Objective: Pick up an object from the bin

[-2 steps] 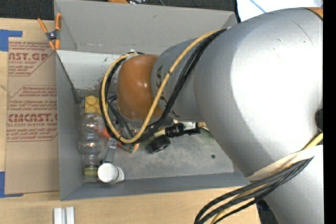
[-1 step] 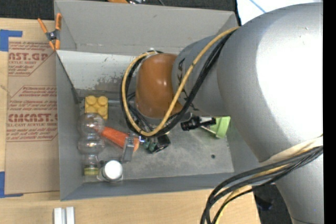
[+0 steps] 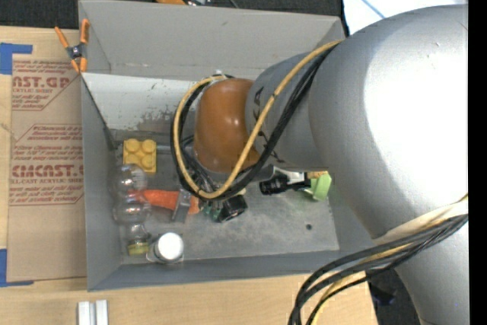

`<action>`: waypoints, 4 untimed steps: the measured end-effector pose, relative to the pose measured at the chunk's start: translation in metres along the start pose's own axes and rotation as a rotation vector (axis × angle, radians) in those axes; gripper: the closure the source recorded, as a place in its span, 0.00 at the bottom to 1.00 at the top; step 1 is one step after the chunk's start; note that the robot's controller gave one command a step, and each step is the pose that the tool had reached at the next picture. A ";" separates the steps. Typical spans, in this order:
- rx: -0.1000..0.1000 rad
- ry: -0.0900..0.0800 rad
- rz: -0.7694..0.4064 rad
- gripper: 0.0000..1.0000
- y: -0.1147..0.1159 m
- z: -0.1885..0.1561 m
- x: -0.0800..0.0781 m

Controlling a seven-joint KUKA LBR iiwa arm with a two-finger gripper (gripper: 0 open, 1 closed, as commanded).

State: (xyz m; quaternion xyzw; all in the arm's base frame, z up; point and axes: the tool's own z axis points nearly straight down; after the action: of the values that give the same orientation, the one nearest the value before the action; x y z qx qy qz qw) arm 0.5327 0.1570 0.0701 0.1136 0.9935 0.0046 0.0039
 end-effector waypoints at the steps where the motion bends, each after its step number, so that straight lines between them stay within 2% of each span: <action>1: 0.000 0.001 0.012 1.00 0.001 0.000 0.001; 3: 0.000 0.002 0.011 1.00 0.001 -0.018 0.001; 4: 0.004 0.012 0.011 1.00 0.000 -0.052 0.003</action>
Offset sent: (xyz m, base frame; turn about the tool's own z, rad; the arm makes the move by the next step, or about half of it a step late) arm -0.0002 0.0005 0.0217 0.0092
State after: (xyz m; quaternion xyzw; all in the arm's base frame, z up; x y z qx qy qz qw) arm 0.5290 0.1572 0.1217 0.1190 0.9929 0.0031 -0.0021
